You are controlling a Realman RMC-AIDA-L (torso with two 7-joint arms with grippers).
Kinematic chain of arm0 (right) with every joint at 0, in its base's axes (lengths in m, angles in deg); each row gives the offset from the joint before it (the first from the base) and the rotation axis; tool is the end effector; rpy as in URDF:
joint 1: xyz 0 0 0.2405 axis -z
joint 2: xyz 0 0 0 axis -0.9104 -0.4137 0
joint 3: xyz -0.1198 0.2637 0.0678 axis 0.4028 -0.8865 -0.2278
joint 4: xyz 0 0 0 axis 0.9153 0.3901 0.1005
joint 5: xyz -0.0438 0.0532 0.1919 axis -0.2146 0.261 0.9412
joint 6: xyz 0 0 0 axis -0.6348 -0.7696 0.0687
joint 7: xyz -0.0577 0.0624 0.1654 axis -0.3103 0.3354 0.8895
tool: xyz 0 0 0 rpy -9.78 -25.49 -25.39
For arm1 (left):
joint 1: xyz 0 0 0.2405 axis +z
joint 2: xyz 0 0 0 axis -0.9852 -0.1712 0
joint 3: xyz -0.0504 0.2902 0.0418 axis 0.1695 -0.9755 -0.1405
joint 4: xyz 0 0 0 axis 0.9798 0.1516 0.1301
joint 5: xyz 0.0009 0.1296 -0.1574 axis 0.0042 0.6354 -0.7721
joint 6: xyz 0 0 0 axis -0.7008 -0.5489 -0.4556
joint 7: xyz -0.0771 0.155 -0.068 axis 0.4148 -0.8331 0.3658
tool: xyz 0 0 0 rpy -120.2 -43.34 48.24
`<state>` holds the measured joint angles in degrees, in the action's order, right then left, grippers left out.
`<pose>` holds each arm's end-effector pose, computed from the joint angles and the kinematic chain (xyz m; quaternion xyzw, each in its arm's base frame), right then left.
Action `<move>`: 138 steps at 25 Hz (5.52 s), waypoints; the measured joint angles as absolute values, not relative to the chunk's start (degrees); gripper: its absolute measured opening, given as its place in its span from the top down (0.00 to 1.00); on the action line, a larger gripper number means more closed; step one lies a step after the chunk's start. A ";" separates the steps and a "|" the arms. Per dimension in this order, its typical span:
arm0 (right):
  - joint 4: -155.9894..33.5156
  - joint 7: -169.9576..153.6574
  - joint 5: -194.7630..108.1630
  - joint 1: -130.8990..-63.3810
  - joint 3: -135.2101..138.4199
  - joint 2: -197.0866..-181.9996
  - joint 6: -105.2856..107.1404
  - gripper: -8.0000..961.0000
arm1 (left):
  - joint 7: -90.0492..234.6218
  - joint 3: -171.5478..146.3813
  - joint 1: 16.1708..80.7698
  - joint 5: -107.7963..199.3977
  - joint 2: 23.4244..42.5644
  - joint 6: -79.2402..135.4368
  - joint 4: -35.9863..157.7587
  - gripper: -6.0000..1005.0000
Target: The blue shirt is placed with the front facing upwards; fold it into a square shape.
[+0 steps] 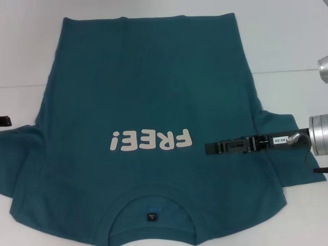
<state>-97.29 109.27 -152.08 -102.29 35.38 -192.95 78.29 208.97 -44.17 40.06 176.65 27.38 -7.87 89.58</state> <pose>0.2673 0.3945 -0.0443 -0.8561 0.4789 0.1786 0.0764 -0.3960 0.4792 0.0470 -0.6858 -0.5818 -0.0799 0.4298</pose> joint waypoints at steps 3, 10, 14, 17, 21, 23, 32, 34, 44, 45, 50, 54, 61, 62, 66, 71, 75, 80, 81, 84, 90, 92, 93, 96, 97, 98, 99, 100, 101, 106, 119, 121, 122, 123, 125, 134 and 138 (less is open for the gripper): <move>-97.27 109.27 -152.08 -102.17 35.38 -192.93 78.29 0.05 | 208.95 -45.28 39.54 176.80 27.33 -6.37 88.01 0.13; -97.22 109.27 -152.08 -102.05 35.38 -192.93 78.29 0.05 | 209.48 -45.77 39.73 177.93 27.36 -5.34 87.35 0.13; -97.21 109.27 -152.08 -102.24 35.38 -192.94 78.30 0.05 | 209.57 -45.84 39.88 178.04 27.38 -5.87 87.30 0.13; -97.21 109.27 -152.08 -102.31 35.38 -193.00 78.31 0.05 | 209.58 -46.00 39.89 178.12 27.35 -7.41 87.22 0.13; -97.21 109.27 -152.07 -102.32 35.38 -193.02 78.32 0.05 | 209.60 -46.02 39.86 178.21 27.23 -9.83 87.26 0.13; -97.21 109.27 -152.06 -102.36 35.38 -193.02 78.32 0.05 | 209.64 -45.89 39.85 178.22 27.20 -10.77 87.54 0.13; -97.21 109.26 -151.98 -102.24 35.30 -193.02 78.32 0.05 | 209.69 -45.53 39.67 178.11 26.89 -14.70 89.27 0.13; -97.21 109.19 -151.96 -102.18 35.20 -193.03 78.32 0.05 | 209.66 -45.52 39.59 177.99 26.89 -14.92 89.40 0.13; -97.22 109.20 -151.89 -101.95 35.12 -193.02 78.32 0.05 | 209.41 -46.02 39.28 178.14 26.95 -16.14 90.15 0.13; -97.22 109.21 -151.90 -101.95 35.12 -193.02 78.31 0.05 | 209.41 -46.02 39.28 178.14 26.95 -16.14 90.15 0.13; -97.22 109.23 -151.90 -101.98 35.23 -193.02 78.31 0.05 | 209.95 -46.05 39.57 178.57 27.02 -16.76 90.81 0.17; -97.22 109.25 -151.90 -101.94 35.04 -193.02 78.44 0.05 | 210.51 -46.05 39.68 180.05 27.35 -17.20 91.66 0.21; -97.21 109.27 -151.90 -101.85 34.95 -192.96 78.49 0.05 | 211.04 -46.05 39.65 180.94 27.64 -17.28 92.33 0.47; -97.22 109.27 -151.90 -101.87 34.96 -192.96 78.47 0.05 | 211.05 -46.05 39.66 180.94 27.64 -17.29 92.34 0.49; -97.21 109.27 -151.90 -101.98 35.00 -193.02 78.40 0.05 | 210.79 -46.05 39.65 180.95 27.73 -17.29 92.34 0.57; -97.22 109.27 -151.88 -102.11 34.94 -193.02 78.39 0.05 | 210.97 -46.92 39.56 180.95 27.77 -17.81 92.61 0.68; -97.21 109.27 -151.85 -102.24 34.94 -193.02 78.39 0.05 | 211.28 -47.36 39.90 180.95 28.38 -20.10 95.37 0.86; -97.22 109.27 -151.82 -102.37 34.94 -193.03 78.43 0.05 | 215.12 -48.81 40.22 184.07 28.78 -21.82 98.64 0.93; -97.22 109.27 -151.81 -102.37 34.94 -193.03 78.45 0.05 | 216.34 -49.46 40.25 185.24 28.88 -21.90 99.15 0.93; -97.22 109.27 -151.81 -102.30 34.95 -193.02 78.43 0.05 | 220.24 -50.65 40.56 190.42 29.61 -21.77 101.68 0.94; -97.22 109.24 -151.81 -102.15 34.95 -193.02 78.31 0.05 | 224.31 -50.76 41.72 194.91 31.25 -21.50 106.56 0.94; -97.22 109.25 -151.81 -102.14 34.98 -193.03 78.31 0.05 | 224.54 -50.79 41.81 195.33 31.61 -21.69 107.44 0.94; -97.22 109.25 -151.81 -102.13 34.99 -193.05 78.31 0.05 | 224.56 -50.82 41.81 195.41 31.71 -21.79 107.64 0.94; -97.22 109.26 -151.81 -102.12 35.09 -193.09 78.31 0.05 | 224.37 -51.15 41.60 195.51 31.93 -22.51 107.89 0.94; -97.22 109.26 -151.81 -102.11 35.16 -193.10 78.32 0.05 | 224.21 -51.39 41.43 195.51 32.01 -22.89 107.96 0.94; -97.22 109.27 -151.82 -102.06 35.23 -193.11 78.32 0.05 | 224.17 -51.99 41.33 195.52 32.08 -23.19 108.17 0.94; -97.22 109.27 -151.82 -102.06 35.23 -193.11 78.32 0.05 | 224.17 -52.73 41.29 195.53 32.19 -23.49 108.58 0.94; -97.22 109.26 -151.81 -102.01 35.24 -193.11 78.32 0.05 | 224.24 -53.43 41.29 195.53 32.38 -23.69 109.09 0.94; -97.22 109.24 -151.82 -101.93 35.24 -193.11 78.32 0.05 | 224.33 -53.80 41.33 195.53 32.63 -23.93 109.85 0.94; -97.22 109.17 -151.86 -101.87 35.20 -193.12 78.32 0.05 | 224.89 -54.12 41.19 195.64 33.91 -28.50 115.51 0.94; -96.26 108.65 -152.05 -102.10 35.32 -193.23 78.22 0.05 | 234.28 -58.95 34.83 197.73 35.30 -38.31 114.76 0.94; -96.25 108.65 -152.04 -102.10 35.33 -193.27 78.22 0.05 | 235.06 -59.02 33.64 197.73 35.41 -37.74 113.09 0.93; -96.25 108.65 -152.02 -102.11 35.34 -193.30 78.22 0.05 | 235.38 -59.00 33.06 197.73 35.43 -37.21 112.23 0.93; -96.25 108.65 -152.00 -102.12 35.35 -193.30 78.22 0.05 | 235.77 -58.98 32.44 197.73 35.44 -36.33 111.26 0.93; -96.21 108.65 -151.98 -102.20 35.36 -193.30 78.22 0.05 | 236.64 -58.95 31.10 197.73 35.39 -33.68 108.56 0.93; -95.71 108.56 -151.92 -102.34 35.39 -193.28 78.23 0.05 | 241.33 -58.39 26.76 197.70 32.70 -21.68 96.44 0.93; -95.71 108.56 -151.90 -102.29 35.39 -193.28 78.16 0.05 | 241.58 -57.46 26.67 197.59 32.99 -20.40 96.12 0.93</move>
<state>-95.71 108.56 -151.90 -102.29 35.39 -193.28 78.16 241.58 -57.46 26.67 197.59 32.99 -20.40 96.12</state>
